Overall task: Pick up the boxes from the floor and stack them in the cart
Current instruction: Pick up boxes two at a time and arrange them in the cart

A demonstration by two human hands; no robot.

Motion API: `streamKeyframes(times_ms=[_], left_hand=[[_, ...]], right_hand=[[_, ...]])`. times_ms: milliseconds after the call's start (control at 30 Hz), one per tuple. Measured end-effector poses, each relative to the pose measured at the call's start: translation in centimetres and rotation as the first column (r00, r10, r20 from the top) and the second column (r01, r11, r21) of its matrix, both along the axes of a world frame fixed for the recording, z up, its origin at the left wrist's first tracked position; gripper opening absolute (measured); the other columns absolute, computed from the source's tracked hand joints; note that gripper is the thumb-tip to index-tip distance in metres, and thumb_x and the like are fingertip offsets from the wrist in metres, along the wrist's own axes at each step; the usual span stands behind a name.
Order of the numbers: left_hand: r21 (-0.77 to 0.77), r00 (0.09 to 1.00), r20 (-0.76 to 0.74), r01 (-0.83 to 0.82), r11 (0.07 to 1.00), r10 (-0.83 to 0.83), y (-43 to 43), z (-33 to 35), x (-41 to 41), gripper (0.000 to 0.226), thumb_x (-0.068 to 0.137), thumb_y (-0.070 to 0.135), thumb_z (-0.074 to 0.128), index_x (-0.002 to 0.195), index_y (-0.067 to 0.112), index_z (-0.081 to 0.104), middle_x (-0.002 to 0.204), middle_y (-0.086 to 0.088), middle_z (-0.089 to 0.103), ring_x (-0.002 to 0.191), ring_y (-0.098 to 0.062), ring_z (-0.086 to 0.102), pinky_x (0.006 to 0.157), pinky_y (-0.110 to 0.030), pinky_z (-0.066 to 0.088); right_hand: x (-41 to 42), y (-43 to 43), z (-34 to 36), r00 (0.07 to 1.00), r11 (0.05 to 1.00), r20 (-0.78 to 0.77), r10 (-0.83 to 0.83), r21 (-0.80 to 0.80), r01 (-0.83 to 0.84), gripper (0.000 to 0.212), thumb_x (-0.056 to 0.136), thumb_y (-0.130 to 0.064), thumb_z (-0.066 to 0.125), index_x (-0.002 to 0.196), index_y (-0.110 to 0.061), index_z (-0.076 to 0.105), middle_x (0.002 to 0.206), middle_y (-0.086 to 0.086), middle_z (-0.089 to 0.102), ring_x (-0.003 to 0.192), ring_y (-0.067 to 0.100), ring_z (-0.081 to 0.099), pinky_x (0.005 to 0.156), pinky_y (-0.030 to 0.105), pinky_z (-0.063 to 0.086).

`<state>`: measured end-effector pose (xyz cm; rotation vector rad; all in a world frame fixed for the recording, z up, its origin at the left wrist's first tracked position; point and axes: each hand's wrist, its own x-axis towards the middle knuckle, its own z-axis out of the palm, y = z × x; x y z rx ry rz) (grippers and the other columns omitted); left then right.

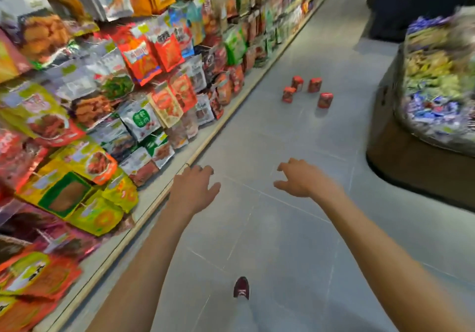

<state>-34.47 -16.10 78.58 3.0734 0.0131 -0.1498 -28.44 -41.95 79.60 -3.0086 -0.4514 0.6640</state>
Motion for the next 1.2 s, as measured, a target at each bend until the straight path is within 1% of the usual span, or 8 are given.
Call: streamKeyframes(times_ms=[200, 400, 567, 767, 900, 1000, 1100, 1200], left_hand=[[-0.058, 0.998, 0.019, 0.053, 0.997, -0.052, -1.1, -1.2, 11.6, 0.045, 0.097, 0.050, 0.044, 0.133, 0.023, 0.049, 0.129, -0.004, 0.055, 0.119, -0.026, 0.051, 0.093, -0.044, 0.045], [-0.015, 0.993, -0.046, 0.107, 0.994, -0.108, -0.7, -1.8, 27.0, 0.045, 0.097, 0.049, 0.045, 0.132, 0.022, 0.048, 0.130, -0.005, 0.055, 0.120, -0.027, 0.051, 0.092, -0.043, 0.044], [-0.046, 0.979, -0.075, 0.189, 0.981, -0.192, -2.8, -2.4, 39.0, 0.045, 0.096, 0.049, 0.046, 0.133, 0.022, 0.049, 0.130, -0.004, 0.054, 0.120, -0.027, 0.051, 0.092, -0.041, 0.045], [-0.060, 0.973, -0.130, 0.182, 0.981, -0.189, -5.3, -5.0, 53.7, 0.045, 0.096, 0.049, 0.048, 0.132, 0.022, 0.050, 0.126, -0.004, 0.057, 0.117, -0.025, 0.054, 0.092, -0.045, 0.049], [-0.063, 0.970, -0.136, 0.193, 0.979, -0.200, -8.1, -6.5, 64.4, 0.046, 0.095, 0.049, 0.049, 0.131, 0.021, 0.052, 0.124, -0.003, 0.059, 0.113, -0.024, 0.057, 0.089, -0.042, 0.050], [-0.068, 0.976, -0.138, 0.162, 0.984, -0.170, -10.5, -6.9, 71.6, 0.046, 0.095, 0.049, 0.049, 0.131, 0.021, 0.053, 0.125, -0.004, 0.060, 0.114, -0.025, 0.057, 0.089, -0.040, 0.049], [-0.087, 0.979, -0.131, 0.147, 0.985, -0.158, -13.0, -7.0, 78.3, 0.045, 0.094, 0.049, 0.051, 0.129, 0.020, 0.054, 0.122, -0.006, 0.061, 0.114, -0.028, 0.056, 0.092, -0.042, 0.048], [-0.121, 0.981, -0.132, 0.126, 0.985, -0.142, -15.1, -7.5, 83.7, 0.043, 0.093, 0.046, 0.054, 0.125, 0.018, 0.056, 0.119, -0.009, 0.061, 0.111, -0.030, 0.058, 0.090, -0.043, 0.049]], right_hand=[[10.2, -1.3, -0.4, 0.997, 0.996, 0.003, -0.077, 0.054, 0.077, 0.059, 0.097, -0.050, 0.047, 0.147, -0.020, 0.038, 0.148, 0.009, 0.040, 0.132, 0.029, 0.041, 0.105, 0.042, 0.037], [23.2, -2.0, -0.9, 0.986, 0.982, -0.001, -0.164, 0.094, 0.163, 0.057, 0.097, -0.050, 0.048, 0.146, -0.021, 0.040, 0.147, 0.007, 0.041, 0.131, 0.028, 0.043, 0.104, 0.042, 0.040], [32.2, -5.9, -1.7, 0.956, 0.947, 0.011, -0.295, 0.135, 0.291, 0.056, 0.097, -0.049, 0.048, 0.145, -0.021, 0.041, 0.146, 0.007, 0.043, 0.130, 0.028, 0.044, 0.104, 0.043, 0.041], [44.3, -12.5, -4.7, 0.920, 0.913, -0.020, -0.391, 0.122, 0.390, 0.057, 0.096, -0.050, 0.048, 0.144, -0.020, 0.042, 0.144, 0.009, 0.044, 0.129, 0.029, 0.045, 0.104, 0.044, 0.042], [54.5, -17.0, -6.3, 0.914, 0.906, -0.050, -0.404, 0.114, 0.407, 0.056, 0.096, -0.050, 0.048, 0.144, -0.021, 0.042, 0.143, 0.009, 0.045, 0.127, 0.029, 0.046, 0.103, 0.043, 0.043], [62.5, -19.6, -6.6, 0.924, 0.920, -0.093, -0.371, 0.096, 0.379, 0.056, 0.097, -0.050, 0.047, 0.145, -0.021, 0.041, 0.143, 0.008, 0.044, 0.128, 0.028, 0.045, 0.102, 0.042, 0.043], [70.1, -22.2, -6.2, 0.931, 0.929, -0.095, -0.354, 0.083, 0.362, 0.057, 0.097, -0.050, 0.047, 0.145, -0.021, 0.041, 0.143, 0.009, 0.044, 0.127, 0.029, 0.046, 0.102, 0.043, 0.043], [76.3, -24.1, -6.1, 0.937, 0.935, -0.105, -0.335, 0.083, 0.343, 0.057, 0.097, -0.050, 0.048, 0.145, -0.020, 0.041, 0.142, 0.010, 0.045, 0.126, 0.030, 0.047, 0.103, 0.044, 0.042]])
